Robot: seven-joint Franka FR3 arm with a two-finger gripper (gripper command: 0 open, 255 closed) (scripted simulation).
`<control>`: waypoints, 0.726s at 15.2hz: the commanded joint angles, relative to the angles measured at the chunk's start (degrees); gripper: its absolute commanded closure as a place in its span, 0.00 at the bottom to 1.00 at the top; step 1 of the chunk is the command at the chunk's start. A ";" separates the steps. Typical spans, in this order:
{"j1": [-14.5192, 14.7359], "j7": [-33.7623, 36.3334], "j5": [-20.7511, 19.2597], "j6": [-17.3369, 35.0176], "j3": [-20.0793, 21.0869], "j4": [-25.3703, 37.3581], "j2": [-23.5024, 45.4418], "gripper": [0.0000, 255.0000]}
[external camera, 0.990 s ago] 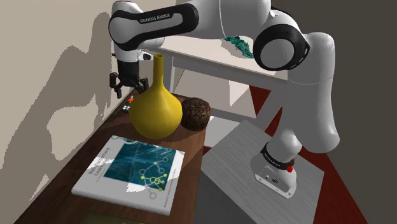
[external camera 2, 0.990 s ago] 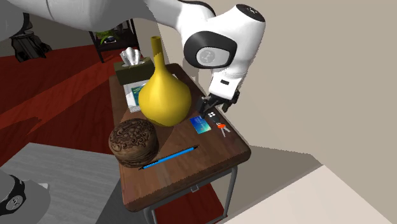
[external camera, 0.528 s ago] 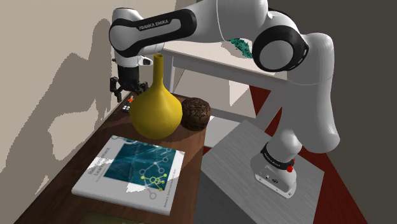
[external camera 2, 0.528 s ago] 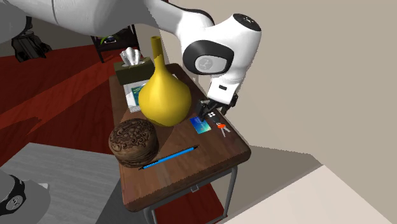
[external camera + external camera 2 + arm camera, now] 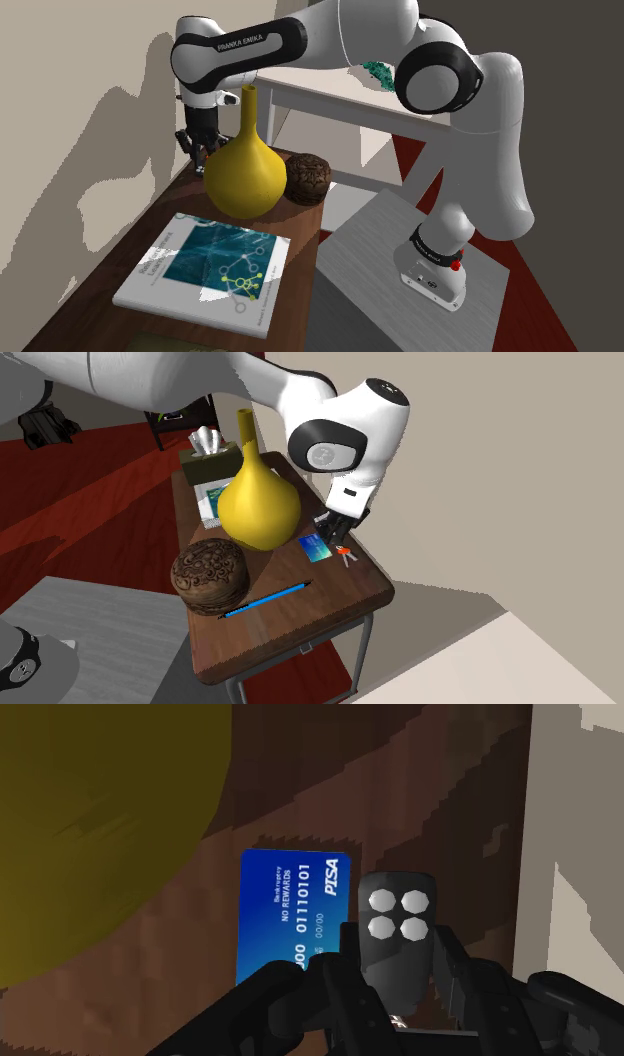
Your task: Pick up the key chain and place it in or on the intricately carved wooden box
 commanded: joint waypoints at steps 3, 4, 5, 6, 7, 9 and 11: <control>0.03 0.01 -0.01 0.04 0.03 -0.11 0.15 1.00; 0.04 0.04 0.00 0.07 0.04 -0.07 0.22 1.00; 0.07 0.00 0.00 0.19 0.03 -0.32 0.09 1.00; 0.11 0.05 0.03 0.28 0.07 -0.23 0.26 1.00; 0.12 0.21 -0.09 -0.30 0.01 0.06 -0.05 1.00; 0.13 0.55 -0.32 -1.47 -0.10 0.71 -0.62 1.00; 0.13 0.88 -0.55 -2.66 -0.21 1.42 -1.16 1.00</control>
